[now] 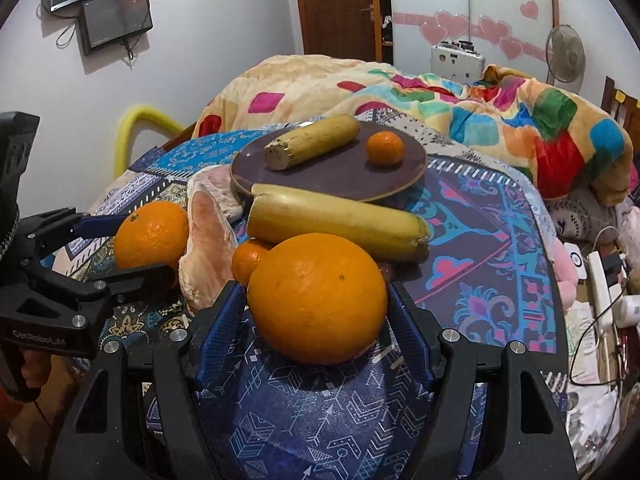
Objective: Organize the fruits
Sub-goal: 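Grasp a large orange with the right tool while the left tool reaches the other large orange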
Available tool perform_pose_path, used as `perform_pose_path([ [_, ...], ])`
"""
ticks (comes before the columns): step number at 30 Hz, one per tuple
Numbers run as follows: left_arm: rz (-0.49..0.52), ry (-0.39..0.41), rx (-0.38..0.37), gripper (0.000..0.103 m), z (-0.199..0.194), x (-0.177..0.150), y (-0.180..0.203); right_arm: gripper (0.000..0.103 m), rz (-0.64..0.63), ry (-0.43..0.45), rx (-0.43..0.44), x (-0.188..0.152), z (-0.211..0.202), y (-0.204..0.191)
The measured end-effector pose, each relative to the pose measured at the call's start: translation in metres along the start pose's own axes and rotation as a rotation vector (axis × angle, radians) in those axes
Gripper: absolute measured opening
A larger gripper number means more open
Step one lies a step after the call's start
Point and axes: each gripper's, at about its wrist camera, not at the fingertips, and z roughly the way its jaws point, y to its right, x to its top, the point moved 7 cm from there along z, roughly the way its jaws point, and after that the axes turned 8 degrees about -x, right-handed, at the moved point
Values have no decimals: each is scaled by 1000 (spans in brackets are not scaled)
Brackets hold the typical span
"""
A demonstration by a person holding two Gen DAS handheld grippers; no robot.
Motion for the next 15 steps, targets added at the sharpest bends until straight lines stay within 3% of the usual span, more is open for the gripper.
perform_pose_path([
  [4,-3,-2,-31,69,0,2,3,64,-1,-1,-7,0,1,0],
  [15,-28,6,-35,68,-14,2,0,63,8,3,0,2,-11,6],
])
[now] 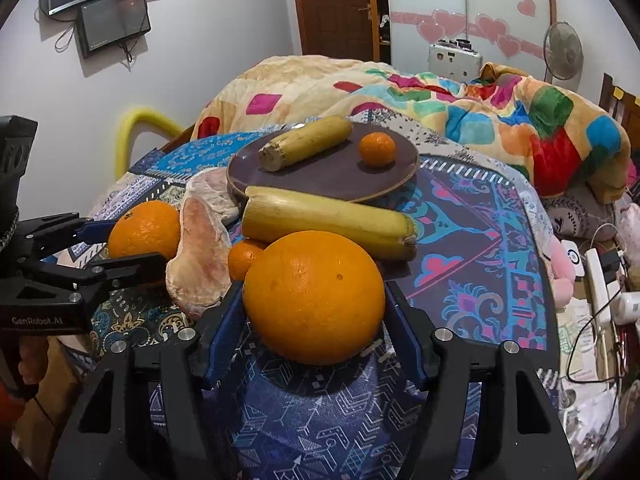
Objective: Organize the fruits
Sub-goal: 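Grasp a large orange with the right tool while the left tool reaches the other large orange, then carry the large oranges onto the brown plate with both tools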
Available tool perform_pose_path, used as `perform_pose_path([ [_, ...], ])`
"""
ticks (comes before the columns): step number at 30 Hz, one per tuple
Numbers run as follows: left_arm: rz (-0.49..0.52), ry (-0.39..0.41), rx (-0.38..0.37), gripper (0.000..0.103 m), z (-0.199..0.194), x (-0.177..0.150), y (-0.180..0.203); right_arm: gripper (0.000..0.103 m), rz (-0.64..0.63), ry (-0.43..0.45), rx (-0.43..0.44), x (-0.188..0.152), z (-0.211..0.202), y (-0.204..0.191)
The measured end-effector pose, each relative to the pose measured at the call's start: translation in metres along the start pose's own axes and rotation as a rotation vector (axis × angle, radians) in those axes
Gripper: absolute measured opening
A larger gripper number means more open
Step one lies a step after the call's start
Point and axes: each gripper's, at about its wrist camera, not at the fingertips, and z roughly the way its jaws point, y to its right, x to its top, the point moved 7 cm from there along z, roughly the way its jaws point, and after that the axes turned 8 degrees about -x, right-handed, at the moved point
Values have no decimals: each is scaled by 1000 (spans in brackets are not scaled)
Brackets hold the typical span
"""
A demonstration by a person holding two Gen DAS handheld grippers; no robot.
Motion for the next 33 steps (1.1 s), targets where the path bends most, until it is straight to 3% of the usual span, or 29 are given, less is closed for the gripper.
perform_pose_path([
  [16,32,111,15,68,-38,45,-2,63,5,115,-28,44,-29,16],
  [25,64,115,-2,68,-18,74,5,63,0,135,-48,62,-19,28],
  [33,96,88,-21,68,14,92,8,63,-18,91,-66,71,14,38],
])
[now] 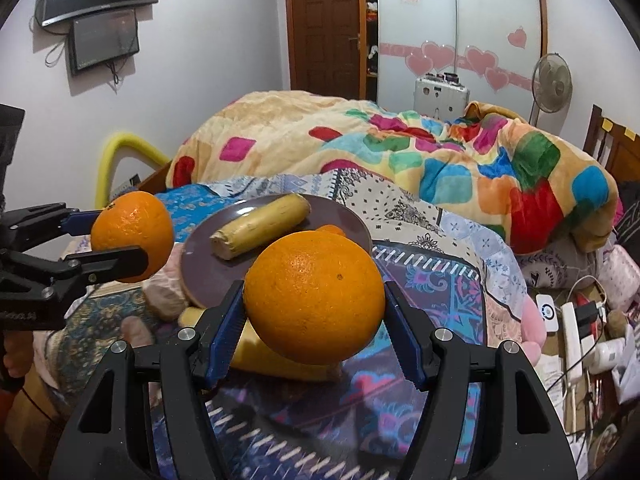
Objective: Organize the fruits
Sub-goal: 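Carry the large oranges onto the brown plate with both tools, then open both tools to release the oranges on the plate and withdraw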
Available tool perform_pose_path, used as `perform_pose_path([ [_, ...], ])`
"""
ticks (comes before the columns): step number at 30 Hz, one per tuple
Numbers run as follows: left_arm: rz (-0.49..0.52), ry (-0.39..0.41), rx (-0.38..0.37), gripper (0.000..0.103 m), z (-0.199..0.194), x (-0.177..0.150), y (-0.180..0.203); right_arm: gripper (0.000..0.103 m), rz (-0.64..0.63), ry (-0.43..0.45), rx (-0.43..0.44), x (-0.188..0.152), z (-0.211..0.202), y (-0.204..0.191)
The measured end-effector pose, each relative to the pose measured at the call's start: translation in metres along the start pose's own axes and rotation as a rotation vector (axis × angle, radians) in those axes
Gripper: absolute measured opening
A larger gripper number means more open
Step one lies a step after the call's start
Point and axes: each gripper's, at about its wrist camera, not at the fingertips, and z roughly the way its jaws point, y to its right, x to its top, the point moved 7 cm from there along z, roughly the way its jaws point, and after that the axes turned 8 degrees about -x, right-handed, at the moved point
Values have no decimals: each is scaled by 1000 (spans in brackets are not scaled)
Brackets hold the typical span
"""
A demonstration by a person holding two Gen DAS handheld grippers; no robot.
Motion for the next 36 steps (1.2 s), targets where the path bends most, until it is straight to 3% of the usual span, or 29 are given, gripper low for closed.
perform_pose_path([
  [12,22,-38,-4,68,40,15,1,63,-71,-128,60,5,51,-3],
  [25,22,-76,-18,68,65,18,2,64,-118,-141,57,18,77,-3],
  [36,15,-136,-46,68,81,12,6,64,-108,-156,83,17,73,-2],
])
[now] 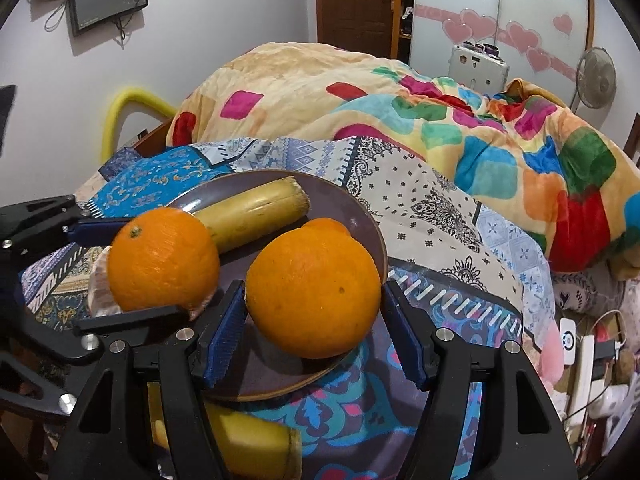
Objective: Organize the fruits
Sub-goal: 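Open both tools to release the oranges on the plate and withdraw, then grasp the long yellow squash with the right tool while the left tool reaches the pink pomelo peel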
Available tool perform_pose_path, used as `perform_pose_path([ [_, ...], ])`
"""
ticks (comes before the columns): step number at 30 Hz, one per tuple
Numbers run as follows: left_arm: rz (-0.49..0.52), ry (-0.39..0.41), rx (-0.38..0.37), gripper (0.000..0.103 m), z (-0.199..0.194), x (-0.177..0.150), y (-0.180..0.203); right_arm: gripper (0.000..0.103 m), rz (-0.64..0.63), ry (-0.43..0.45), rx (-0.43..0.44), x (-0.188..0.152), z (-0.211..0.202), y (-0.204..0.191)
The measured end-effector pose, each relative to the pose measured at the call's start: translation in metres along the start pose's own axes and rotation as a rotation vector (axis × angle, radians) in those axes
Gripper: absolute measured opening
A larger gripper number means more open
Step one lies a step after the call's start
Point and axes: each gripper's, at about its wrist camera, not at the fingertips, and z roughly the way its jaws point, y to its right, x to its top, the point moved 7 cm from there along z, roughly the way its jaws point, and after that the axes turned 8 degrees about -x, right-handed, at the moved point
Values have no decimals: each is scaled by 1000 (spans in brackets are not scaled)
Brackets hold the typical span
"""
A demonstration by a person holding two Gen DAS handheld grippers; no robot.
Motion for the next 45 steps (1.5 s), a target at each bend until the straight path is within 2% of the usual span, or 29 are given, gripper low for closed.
perform_pose_path([
  [3,-33,-31,-24,68,8,-6,-4,65,-1,1,12,-2,-6,-1],
  [6,-49,-12,-37,68,5,-5,-6,66,3,15,11,-4,-12,0],
  [14,4,110,34,76,-33,8,2,66,25,58,-10,-2,-29,6],
  [19,20,129,66,79,-50,2,3,66,47,84,-27,-5,-47,13],
  [24,20,102,97,81,-54,-17,-2,70,39,103,-49,-17,-64,12],
  [32,-17,10,109,81,-41,-53,-16,77,19,110,-71,-46,-77,4],
  [38,-7,-42,100,84,-25,-63,-14,77,-1,48,-73,-69,-61,-1],
  [42,15,-33,114,84,-23,-61,-10,77,-19,13,-70,-76,-47,-6],
  [45,-15,-39,71,84,-24,-58,-8,77,-22,8,-60,-76,-41,-10],
])
